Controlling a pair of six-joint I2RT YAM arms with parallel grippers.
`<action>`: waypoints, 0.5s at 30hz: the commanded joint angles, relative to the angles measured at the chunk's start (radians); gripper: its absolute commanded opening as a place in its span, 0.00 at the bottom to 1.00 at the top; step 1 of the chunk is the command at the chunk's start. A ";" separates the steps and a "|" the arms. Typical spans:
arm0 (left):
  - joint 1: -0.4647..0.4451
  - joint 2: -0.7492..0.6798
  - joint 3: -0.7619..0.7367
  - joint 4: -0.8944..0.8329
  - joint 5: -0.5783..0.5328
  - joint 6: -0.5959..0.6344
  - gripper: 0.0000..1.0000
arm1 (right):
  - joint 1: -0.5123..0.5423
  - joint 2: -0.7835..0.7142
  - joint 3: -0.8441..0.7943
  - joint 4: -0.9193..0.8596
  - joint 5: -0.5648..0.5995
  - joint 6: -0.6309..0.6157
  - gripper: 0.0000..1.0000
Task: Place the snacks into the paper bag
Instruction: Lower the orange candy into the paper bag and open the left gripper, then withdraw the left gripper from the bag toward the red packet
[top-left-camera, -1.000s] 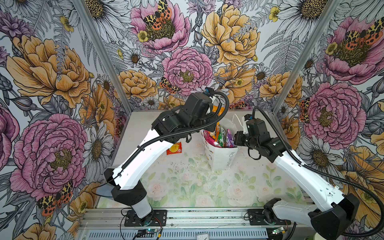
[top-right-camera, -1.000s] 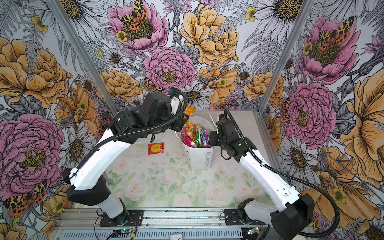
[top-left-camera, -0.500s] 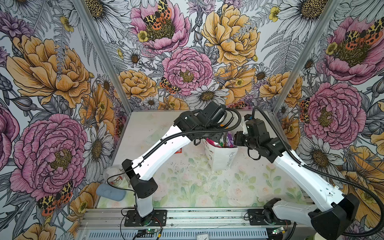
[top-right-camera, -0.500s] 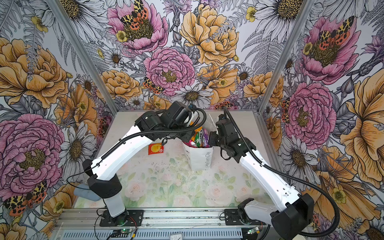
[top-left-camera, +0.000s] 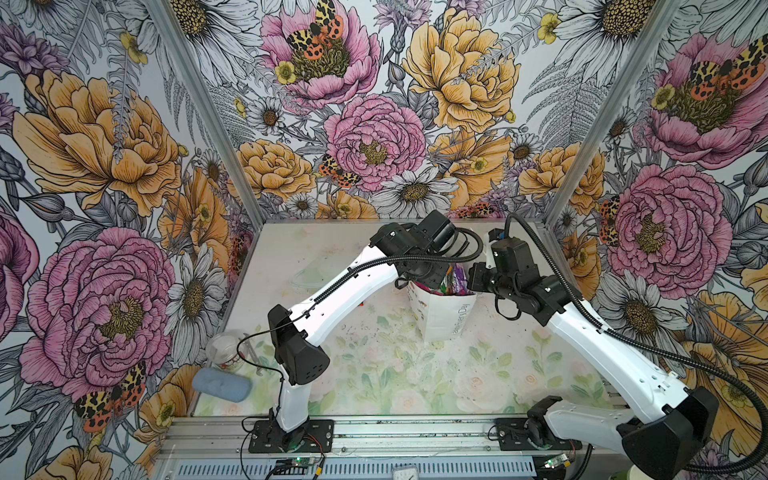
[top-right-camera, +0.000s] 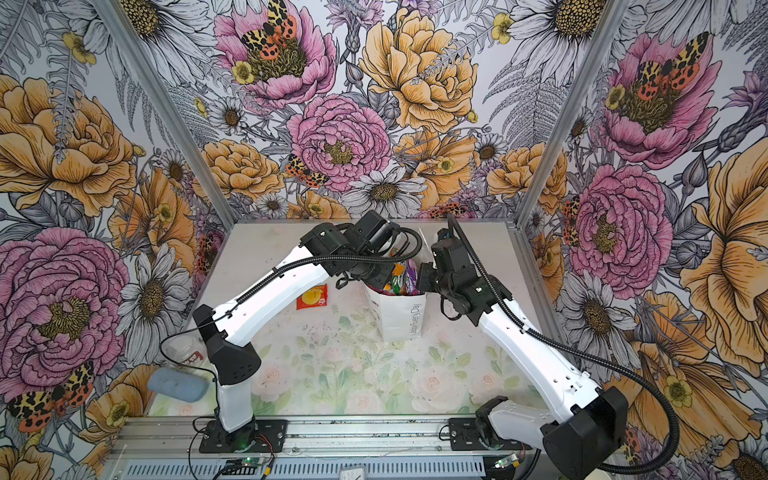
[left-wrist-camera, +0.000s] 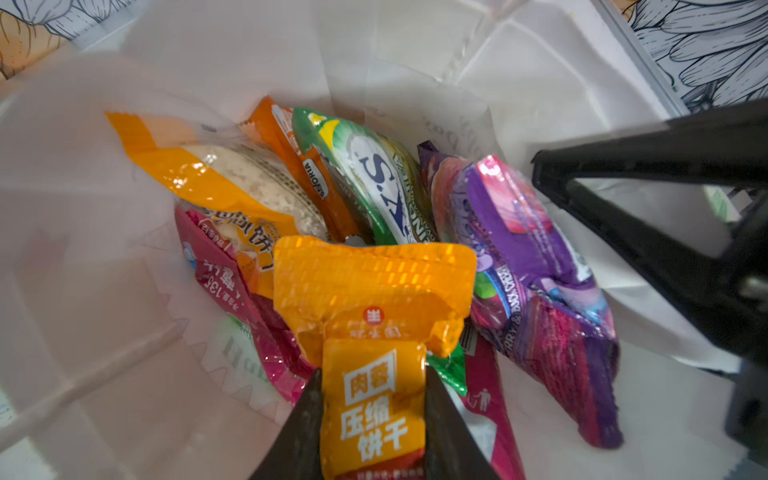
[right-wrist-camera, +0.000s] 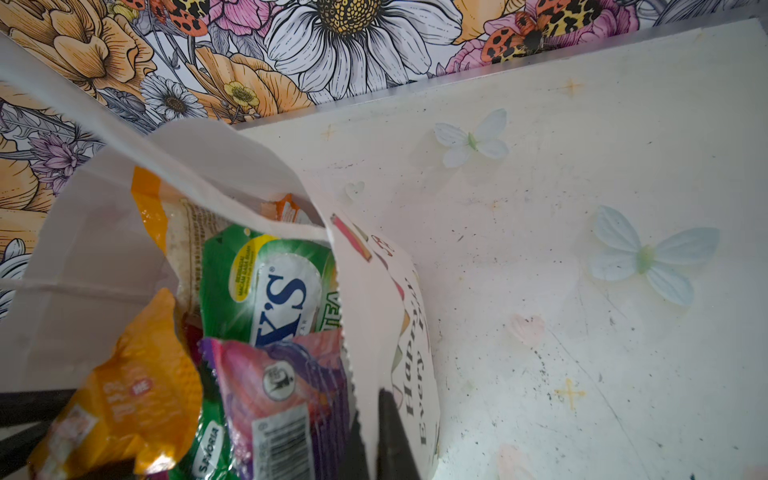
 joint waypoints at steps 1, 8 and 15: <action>0.012 -0.003 -0.002 -0.011 0.021 0.010 0.31 | 0.010 -0.021 -0.003 0.069 0.015 0.004 0.00; 0.011 0.002 0.002 -0.027 0.009 0.011 0.39 | 0.010 -0.023 -0.003 0.069 0.016 0.001 0.00; 0.005 -0.022 0.011 -0.024 -0.022 0.021 0.56 | 0.010 -0.026 -0.006 0.069 0.019 0.002 0.00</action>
